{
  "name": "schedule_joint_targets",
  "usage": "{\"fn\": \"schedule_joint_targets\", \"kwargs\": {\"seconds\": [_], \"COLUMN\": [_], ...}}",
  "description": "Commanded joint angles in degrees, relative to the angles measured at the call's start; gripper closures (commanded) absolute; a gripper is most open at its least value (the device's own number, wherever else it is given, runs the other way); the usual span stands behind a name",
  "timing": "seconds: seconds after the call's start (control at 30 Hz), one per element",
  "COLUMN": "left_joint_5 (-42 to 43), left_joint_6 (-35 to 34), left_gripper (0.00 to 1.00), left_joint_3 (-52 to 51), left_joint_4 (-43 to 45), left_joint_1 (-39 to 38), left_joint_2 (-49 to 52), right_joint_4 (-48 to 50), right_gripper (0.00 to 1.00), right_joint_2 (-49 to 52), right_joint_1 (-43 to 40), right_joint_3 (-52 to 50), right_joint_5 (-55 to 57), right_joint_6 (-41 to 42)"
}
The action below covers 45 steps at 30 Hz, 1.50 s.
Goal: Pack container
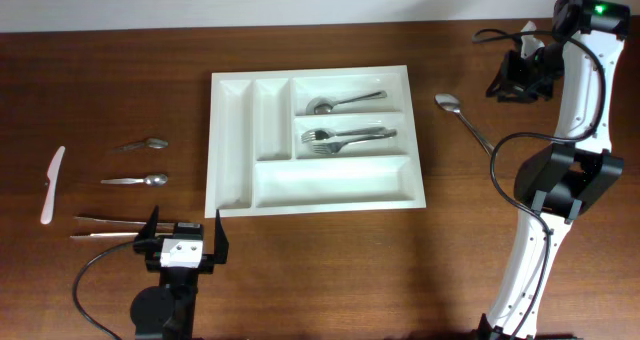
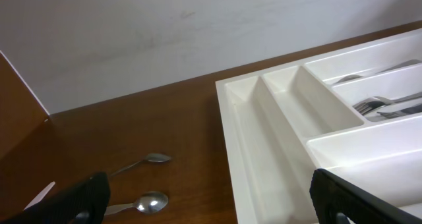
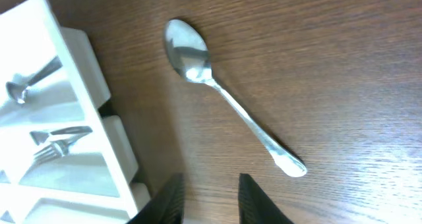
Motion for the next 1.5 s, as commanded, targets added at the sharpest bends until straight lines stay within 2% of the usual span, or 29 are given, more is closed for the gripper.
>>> {"fn": "schedule_joint_targets", "kwargs": {"seconds": [0.0, 0.07, 0.13, 0.17, 0.33, 0.5, 0.57, 0.67, 0.83, 0.97, 1.1, 1.23, 1.37, 1.47], "left_joint_5": [-0.2, -0.2, -0.2, -0.2, -0.2, -0.2, -0.2, -0.2, -0.2, -0.2, -0.2, -0.2, -0.2, -0.2], "left_joint_6": [0.7, 0.7, 0.7, 0.7, 0.7, 0.7, 0.7, 0.7, 0.7, 0.7, 0.7, 0.7, 0.7, 0.7], "left_gripper": [0.01, 0.01, 0.01, 0.01, 0.01, 0.01, 0.01, 0.01, 0.01, 0.01, 0.01, 0.01, 0.01, 0.01], "left_joint_3": [-0.4, -0.4, -0.4, -0.4, -0.4, -0.4, -0.4, -0.4, -0.4, -0.4, -0.4, -0.4, -0.4, -0.4], "left_joint_4": [0.2, 0.2, 0.2, 0.2, 0.2, 0.2, 0.2, 0.2, 0.2, 0.2, 0.2, 0.2, 0.2, 0.2], "left_joint_1": [0.2, 0.2, 0.2, 0.2, 0.2, 0.2, 0.2, 0.2, 0.2, 0.2, 0.2, 0.2, 0.2, 0.2], "left_joint_2": [-0.2, -0.2, -0.2, -0.2, -0.2, -0.2, -0.2, -0.2, -0.2, -0.2, -0.2, -0.2, -0.2, -0.2], "right_joint_4": [-0.4, -0.4, -0.4, -0.4, -0.4, -0.4, -0.4, -0.4, -0.4, -0.4, -0.3, -0.2, 0.0, -0.3], "right_gripper": [0.59, 0.46, 0.10, 0.01, 0.01, 0.01, 0.01, 0.01, 0.01, 0.01, 0.01, 0.01, 0.01, 0.01], "right_joint_2": [0.0, 0.0, 0.0, 0.0, 0.0, 0.0, -0.2, -0.5, -1.2, -1.2, -1.1, -0.9, -0.9, -0.8], "right_joint_1": [0.2, 1.0, 1.9, 2.6, 5.6, 7.4, 7.6, 7.8, 8.3, 9.4, 9.7, 9.5, 9.5, 9.2], "right_joint_3": [0.9, 0.8, 0.6, 0.5, 0.5, 0.5, 0.5, 0.5, -0.3, -0.3, -0.3, -0.3, -0.3, -0.8], "right_joint_5": [2.2, 2.2, 2.2, 2.2, 0.8, -10.1, -10.7, -3.6, 15.6, 20.9, 20.2, 20.3, 20.2, 17.4], "right_joint_6": [-3.8, -3.8, -3.7, -3.4, 5.4, 5.3, 1.9, 0.1, -0.4, -8.2, -10.5, -19.5, -20.8, -26.8]}}
